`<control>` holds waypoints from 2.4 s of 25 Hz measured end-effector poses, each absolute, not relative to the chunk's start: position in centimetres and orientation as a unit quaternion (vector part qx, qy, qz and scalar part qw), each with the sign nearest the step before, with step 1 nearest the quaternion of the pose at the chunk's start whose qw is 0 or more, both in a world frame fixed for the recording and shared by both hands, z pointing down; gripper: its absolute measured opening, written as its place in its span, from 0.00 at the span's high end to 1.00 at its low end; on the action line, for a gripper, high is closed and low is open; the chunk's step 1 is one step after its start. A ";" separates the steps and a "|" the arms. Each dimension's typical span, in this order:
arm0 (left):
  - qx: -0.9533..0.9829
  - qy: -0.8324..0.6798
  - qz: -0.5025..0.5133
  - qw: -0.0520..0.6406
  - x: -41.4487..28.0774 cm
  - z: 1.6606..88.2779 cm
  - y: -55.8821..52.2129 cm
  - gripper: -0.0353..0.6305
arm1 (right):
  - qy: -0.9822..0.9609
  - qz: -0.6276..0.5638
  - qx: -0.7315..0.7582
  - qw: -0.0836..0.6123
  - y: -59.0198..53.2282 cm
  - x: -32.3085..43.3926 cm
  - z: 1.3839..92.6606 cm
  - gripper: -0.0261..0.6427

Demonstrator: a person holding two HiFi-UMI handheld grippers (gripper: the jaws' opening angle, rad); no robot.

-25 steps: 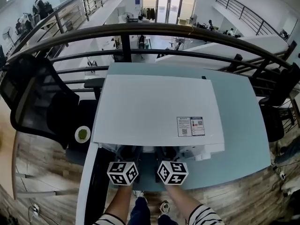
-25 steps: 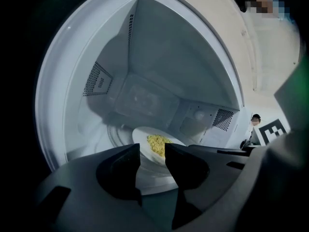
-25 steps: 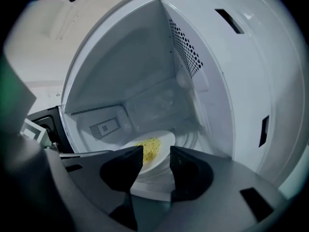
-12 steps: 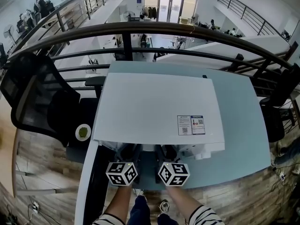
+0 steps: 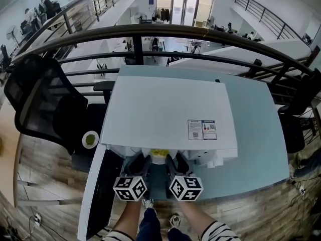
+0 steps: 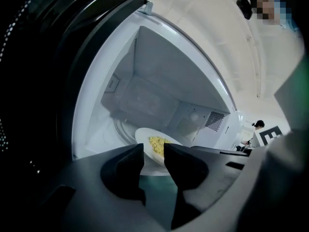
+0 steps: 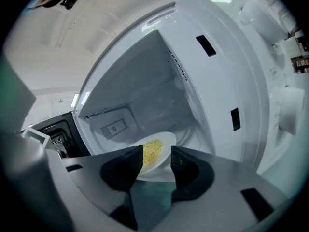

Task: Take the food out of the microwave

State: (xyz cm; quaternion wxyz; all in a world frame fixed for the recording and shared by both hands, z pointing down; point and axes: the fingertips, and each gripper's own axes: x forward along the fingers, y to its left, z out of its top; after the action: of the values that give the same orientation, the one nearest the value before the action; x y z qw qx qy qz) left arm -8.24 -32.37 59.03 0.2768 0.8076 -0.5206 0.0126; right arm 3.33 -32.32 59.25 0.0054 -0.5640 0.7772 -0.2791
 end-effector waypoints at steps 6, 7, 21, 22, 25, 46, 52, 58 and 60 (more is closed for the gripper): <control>0.787 -0.537 -0.022 0.301 -9.2 59.3 -31.8 0.74 | 0.769 -0.303 -0.563 0.014 -32.0 3.9 60.0 0.69; 0.784 -0.538 -0.028 0.310 -9.3 59.5 -31.8 0.74 | 0.766 -0.310 -0.564 0.018 -32.0 4.0 60.2 0.69; 0.767 -0.487 -0.087 0.408 -8.3 60.2 -32.1 0.78 | 0.758 -0.365 -0.538 0.062 -32.2 3.7 60.4 0.77; 0.766 -0.487 -0.087 0.411 -8.4 60.2 -32.1 0.79 | 0.758 -0.364 -0.538 0.058 -32.2 3.6 60.4 0.77; 0.766 -0.490 -0.082 0.407 -8.5 60.2 -31.7 0.80 | 0.759 -0.362 -0.538 0.045 -31.9 3.5 60.5 0.79; 0.754 -0.501 -0.108 0.412 -7.0 58.2 -23.3 0.84 | 0.766 -0.375 -0.519 0.049 -24.0 5.4 58.1 0.84; 0.754 -0.505 -0.117 0.404 -6.5 56.9 -19.8 0.84 | 0.775 -0.373 -0.507 0.052 -20.7 5.8 57.0 0.84; 0.757 -0.508 -0.119 0.393 -5.8 55.5 -15.9 0.84 | 0.782 -0.369 -0.500 0.053 -17.1 6.5 55.8 0.84; 0.757 -0.510 -0.123 0.390 -5.5 55.0 -14.7 0.84 | 0.784 -0.366 -0.497 0.056 -16.1 6.8 55.2 0.84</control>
State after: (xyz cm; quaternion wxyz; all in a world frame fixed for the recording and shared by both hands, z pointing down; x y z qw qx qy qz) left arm -5.53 -14.73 55.02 0.3896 0.7572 -0.5097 -0.1232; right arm 6.78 -16.08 55.17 0.0559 -0.4973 0.7845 -0.3662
